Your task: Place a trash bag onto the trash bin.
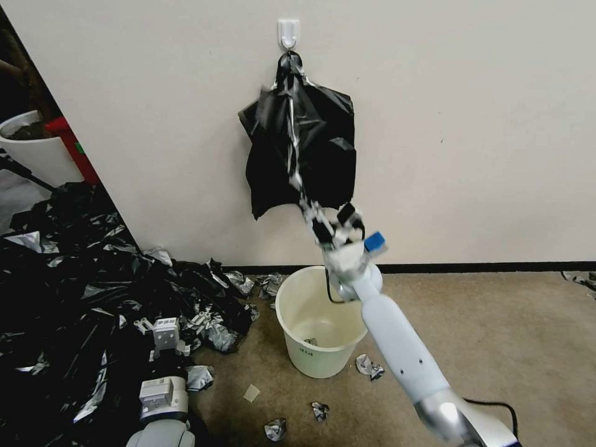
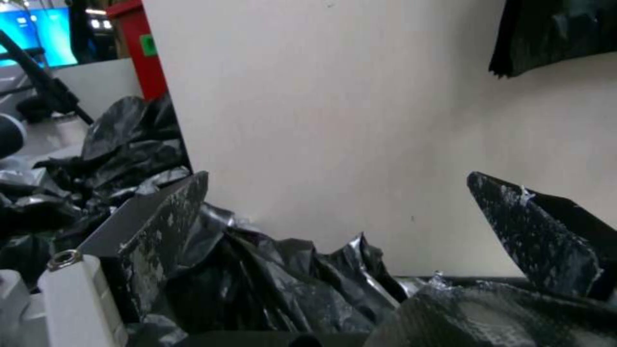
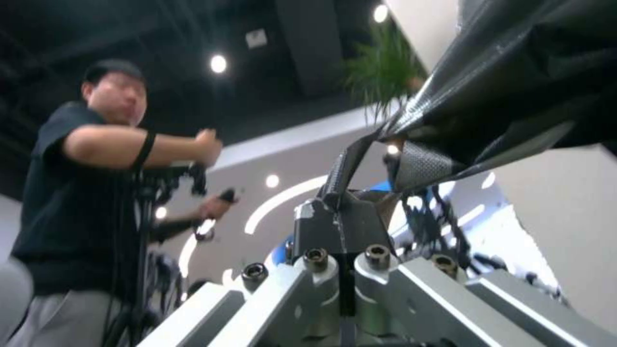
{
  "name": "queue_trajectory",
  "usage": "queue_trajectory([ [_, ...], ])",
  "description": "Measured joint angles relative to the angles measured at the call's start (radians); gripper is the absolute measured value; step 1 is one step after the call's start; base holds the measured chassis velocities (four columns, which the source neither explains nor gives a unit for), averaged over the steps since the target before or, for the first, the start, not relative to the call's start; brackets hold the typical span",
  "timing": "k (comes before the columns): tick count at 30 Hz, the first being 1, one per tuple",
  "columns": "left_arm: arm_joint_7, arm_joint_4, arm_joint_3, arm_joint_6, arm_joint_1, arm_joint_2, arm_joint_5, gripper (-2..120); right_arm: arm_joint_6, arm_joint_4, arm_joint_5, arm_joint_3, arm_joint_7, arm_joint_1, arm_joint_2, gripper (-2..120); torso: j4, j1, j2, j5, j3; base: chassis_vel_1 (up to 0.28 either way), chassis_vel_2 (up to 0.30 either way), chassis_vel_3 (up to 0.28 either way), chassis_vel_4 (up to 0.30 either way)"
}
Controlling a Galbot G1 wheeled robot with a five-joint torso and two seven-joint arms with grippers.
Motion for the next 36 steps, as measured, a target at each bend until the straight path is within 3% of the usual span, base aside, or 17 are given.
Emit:
queue_trajectory([
  [11, 0.000, 0.005, 0.006, 0.000, -0.009, 0.021, -0.005, 100, 0.009, 0.006, -0.153, 0.035, -0.055, -0.085, -0.045, 0, 0.0000, 0.000, 0.000, -0.0001, 0.000, 0.000, 0.000, 0.000, 0.000],
  [16, 0.000, 0.005, 0.011, 0.001, -0.011, 0.024, -0.005, 100, 0.044, 0.001, -0.186, 0.054, -0.017, -0.098, -0.053, 0, 0.0000, 0.000, 0.000, -0.0001, 0.000, 0.000, 0.000, 0.000, 0.000],
  [18, 0.000, 0.006, 0.015, 0.001, -0.013, 0.026, -0.005, 100, 0.107, 0.048, -0.191, 0.068, 0.104, -0.124, -0.063, 0, 0.0002, 0.000, 0.000, 0.0000, 0.000, 0.000, 0.000, 0.000, 0.000],
  [21, 0.000, 0.008, 0.015, 0.002, -0.015, 0.027, -0.006, 100, 0.154, 0.112, -0.194, 0.081, 0.203, -0.163, -0.078, 0, 0.0002, 0.000, 0.000, -0.0001, 0.000, 0.000, 0.000, 0.000, 0.000],
  [23, 0.001, 0.013, 0.016, 0.002, -0.019, 0.030, -0.015, 100, 0.228, 0.216, -0.223, 0.098, 0.361, -0.234, -0.102, 11, 0.0000, 0.000, 0.000, 0.0000, 0.000, 0.000, 0.000, 0.000, 0.000],
  [24, 0.001, 0.013, 0.016, 0.002, -0.019, 0.030, -0.015, 100, 0.228, 0.216, -0.223, 0.098, 0.361, -0.234, -0.102, 11, 0.0000, 0.000, 0.000, 0.0000, 0.000, 0.000, 0.000, 0.000, 0.000],
  [27, 0.002, 0.019, 0.016, 0.002, -0.024, 0.029, -0.023, 100, 0.333, 0.410, -0.337, 0.130, 0.588, -0.359, -0.132, 25, -0.0001, 0.000, 0.000, 0.0000, 0.000, 0.000, 0.000, 0.000, 0.000],
  [32, 0.003, 0.021, 0.020, 0.002, -0.028, 0.024, -0.023, 100, 0.400, 0.546, -0.483, 0.184, 0.700, -0.463, -0.151, 40, -0.0002, 0.000, 0.000, -0.0001, 0.000, 0.000, 0.000, 0.000, 0.000],
  [35, 0.004, 0.022, 0.026, 0.001, -0.028, 0.020, -0.023, 100, 0.409, 0.639, -0.622, 0.202, 0.875, -0.520, -0.165, 55, -0.0003, 0.000, 0.000, 0.0000, 0.000, 0.000, 0.000, 0.000, 0.000],
  [36, 0.004, 0.022, 0.026, 0.001, -0.028, 0.020, -0.023, 100, 0.409, 0.639, -0.622, 0.202, 0.875, -0.520, -0.165, 55, -0.0003, 0.000, 0.000, 0.0000, 0.000, 0.000, 0.000, 0.000, 0.000],
])
